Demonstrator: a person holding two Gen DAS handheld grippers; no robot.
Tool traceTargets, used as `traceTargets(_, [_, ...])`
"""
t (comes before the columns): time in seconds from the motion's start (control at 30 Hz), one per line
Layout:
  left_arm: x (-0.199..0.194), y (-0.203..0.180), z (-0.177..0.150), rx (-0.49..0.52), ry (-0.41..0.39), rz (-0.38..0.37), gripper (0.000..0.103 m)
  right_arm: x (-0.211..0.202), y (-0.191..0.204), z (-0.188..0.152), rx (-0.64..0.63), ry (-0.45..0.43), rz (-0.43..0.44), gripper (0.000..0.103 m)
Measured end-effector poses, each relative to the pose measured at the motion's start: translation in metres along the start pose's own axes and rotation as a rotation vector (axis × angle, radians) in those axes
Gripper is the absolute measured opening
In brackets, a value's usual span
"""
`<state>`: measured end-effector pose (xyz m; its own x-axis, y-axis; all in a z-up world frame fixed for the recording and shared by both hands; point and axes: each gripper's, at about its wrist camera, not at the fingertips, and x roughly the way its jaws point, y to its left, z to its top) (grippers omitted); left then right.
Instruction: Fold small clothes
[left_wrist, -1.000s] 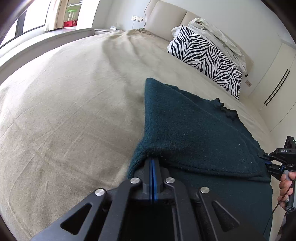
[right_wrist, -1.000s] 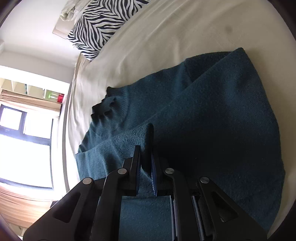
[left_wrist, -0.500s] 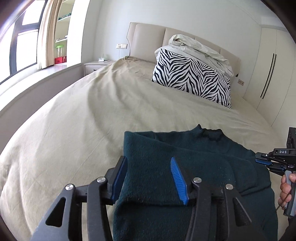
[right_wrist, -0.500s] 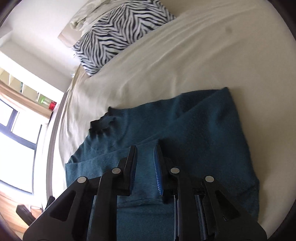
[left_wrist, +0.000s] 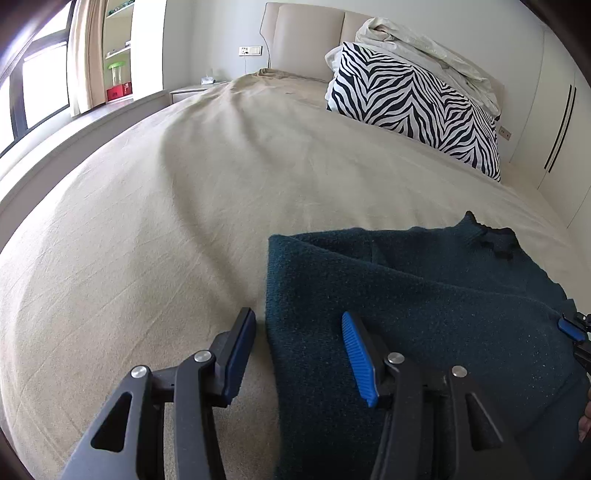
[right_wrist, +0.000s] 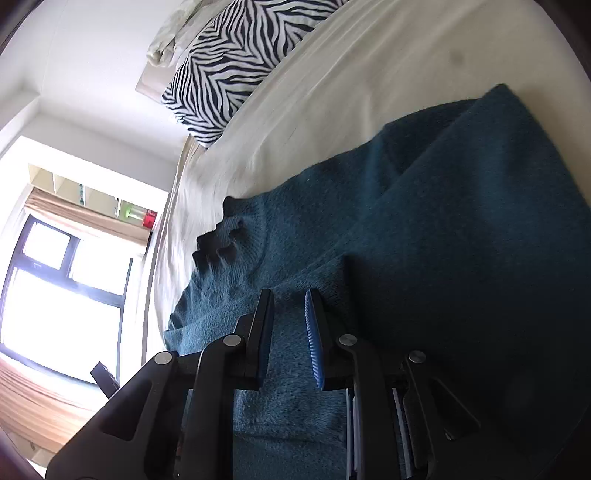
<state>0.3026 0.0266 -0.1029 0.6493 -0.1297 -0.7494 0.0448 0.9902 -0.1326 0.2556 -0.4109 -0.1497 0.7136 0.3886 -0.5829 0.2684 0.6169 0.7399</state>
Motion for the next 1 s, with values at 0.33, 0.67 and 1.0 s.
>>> traceTargets(0.33, [-0.001,0.001,-0.003,0.003,-0.006,-0.006,0.054,-0.023,0.048,-0.033,-0.198,0.015,0.045,0.024])
traceTargets(0.67, [-0.089,0.036,-0.045,-0.077,0.006,-0.098,0.056,-0.090,0.004,-0.074,-0.122,-0.088,-0.095,0.038])
traceTargets(1.0, [-0.205,0.053,-0.169,-0.046,0.108,-0.174,0.066,-0.227,0.025,-0.205,-0.345,-0.295,-0.206,0.067])
